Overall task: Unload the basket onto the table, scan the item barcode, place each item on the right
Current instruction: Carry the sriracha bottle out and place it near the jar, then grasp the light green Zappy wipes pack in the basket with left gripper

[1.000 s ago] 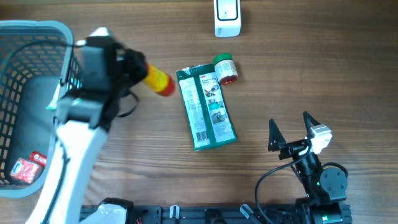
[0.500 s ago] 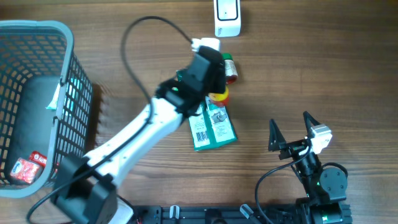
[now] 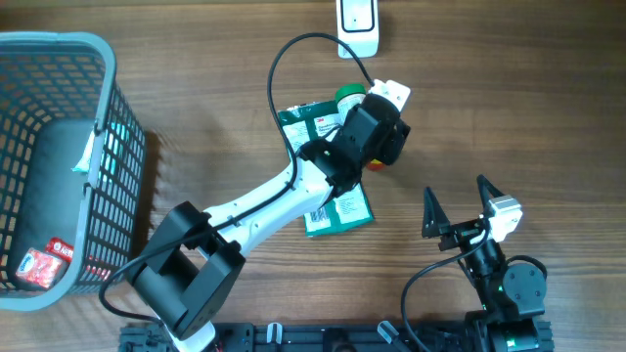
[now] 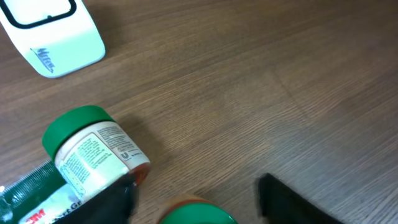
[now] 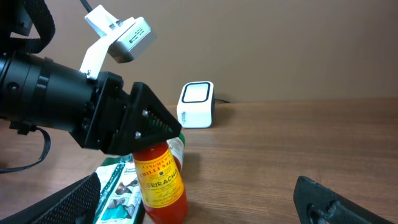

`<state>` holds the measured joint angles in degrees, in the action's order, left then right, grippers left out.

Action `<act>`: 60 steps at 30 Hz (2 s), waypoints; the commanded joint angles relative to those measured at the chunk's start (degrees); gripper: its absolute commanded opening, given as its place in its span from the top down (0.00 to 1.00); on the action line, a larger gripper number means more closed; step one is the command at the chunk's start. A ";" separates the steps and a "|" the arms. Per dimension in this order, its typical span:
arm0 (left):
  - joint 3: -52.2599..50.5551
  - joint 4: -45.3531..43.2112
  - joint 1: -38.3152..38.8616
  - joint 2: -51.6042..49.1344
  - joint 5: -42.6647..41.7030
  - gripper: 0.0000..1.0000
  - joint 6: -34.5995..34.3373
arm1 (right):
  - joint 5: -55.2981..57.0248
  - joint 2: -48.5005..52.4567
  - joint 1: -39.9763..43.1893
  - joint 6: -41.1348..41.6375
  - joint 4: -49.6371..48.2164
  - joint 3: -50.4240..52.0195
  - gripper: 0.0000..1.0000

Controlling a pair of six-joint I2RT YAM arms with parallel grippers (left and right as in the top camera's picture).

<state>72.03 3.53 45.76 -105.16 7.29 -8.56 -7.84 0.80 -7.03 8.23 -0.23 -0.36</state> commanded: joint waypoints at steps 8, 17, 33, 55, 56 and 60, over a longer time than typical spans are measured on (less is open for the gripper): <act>0.74 5.16 -2.29 23.74 11.32 0.00 0.63 | 0.59 -0.22 0.07 -0.68 -0.17 0.07 0.00; 0.74 20.22 -21.38 41.99 39.69 0.00 -14.47 | 0.57 -0.22 0.07 -0.72 -0.17 0.07 0.00; 0.72 38.45 -82.99 24.09 -12.13 0.00 -35.63 | 0.57 -0.22 0.07 -0.70 -0.17 0.07 0.00; 0.72 29.42 -79.32 -6.27 -17.73 0.60 -26.23 | 0.57 -0.22 0.07 -0.70 -0.17 0.07 0.00; 0.72 29.53 -79.23 -6.12 -17.73 0.81 -26.10 | 0.57 -0.22 0.07 -0.70 -0.17 0.07 0.00; 0.74 30.56 -80.50 -3.30 -17.75 0.96 -26.14 | 0.57 -0.22 0.07 -0.68 -0.17 0.07 0.00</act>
<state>73.28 33.04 -34.35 -109.21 -10.00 -36.49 -7.81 0.80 -7.03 8.23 -0.21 -0.36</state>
